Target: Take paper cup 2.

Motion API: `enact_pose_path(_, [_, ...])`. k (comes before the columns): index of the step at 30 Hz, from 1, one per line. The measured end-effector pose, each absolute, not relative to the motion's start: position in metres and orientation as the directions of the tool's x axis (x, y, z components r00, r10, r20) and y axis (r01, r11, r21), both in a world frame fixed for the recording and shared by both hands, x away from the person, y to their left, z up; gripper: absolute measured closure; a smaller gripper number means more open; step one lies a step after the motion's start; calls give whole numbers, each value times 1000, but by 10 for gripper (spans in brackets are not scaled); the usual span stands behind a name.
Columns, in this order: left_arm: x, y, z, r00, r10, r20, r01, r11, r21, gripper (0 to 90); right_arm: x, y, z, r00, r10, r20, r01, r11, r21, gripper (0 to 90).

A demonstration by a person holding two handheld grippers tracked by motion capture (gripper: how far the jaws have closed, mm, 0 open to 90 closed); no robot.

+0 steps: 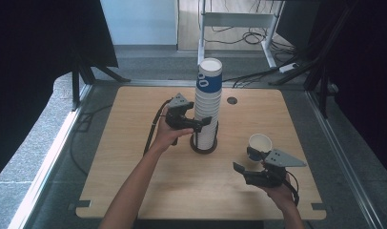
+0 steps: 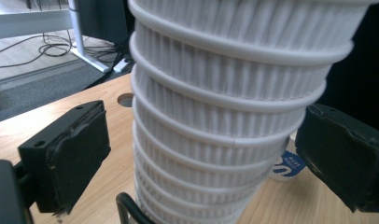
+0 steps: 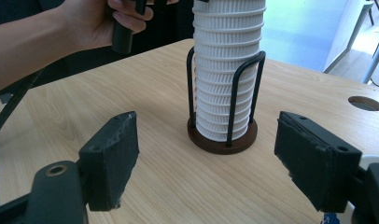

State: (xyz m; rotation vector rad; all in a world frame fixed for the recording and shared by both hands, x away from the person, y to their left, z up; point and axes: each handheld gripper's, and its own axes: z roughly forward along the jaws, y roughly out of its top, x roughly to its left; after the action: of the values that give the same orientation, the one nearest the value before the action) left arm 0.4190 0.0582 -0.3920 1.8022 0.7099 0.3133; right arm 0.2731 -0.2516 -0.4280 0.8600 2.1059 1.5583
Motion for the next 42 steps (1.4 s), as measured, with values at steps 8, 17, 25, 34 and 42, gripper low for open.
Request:
enact_pose_path(8, [424, 44, -394, 779, 614, -127, 312, -204, 928, 45, 274, -253, -429, -739, 671, 56, 251, 198, 948, 218])
enact_pose_path(17, [423, 41, -396, 771, 628, -103, 290, -202, 936, 118, 276, -253, -431, -740, 670, 62, 257, 196, 946, 218])
enact_pose_path(25, [422, 40, -395, 770, 630, -96, 291, -213, 933, 120, 282, -252, -432, -750, 657, 81, 266, 187, 945, 225])
enact_pose_path(34, [421, 39, -394, 769, 632, -93, 292, -217, 932, 122, 298, -248, -413, -773, 629, 84, 240, 167, 956, 229])
enact_pose_path(42, [421, 38, -394, 768, 634, -95, 293, -216, 932, 121, 319, -251, -388, -802, 593, 78, 216, 165, 962, 229])
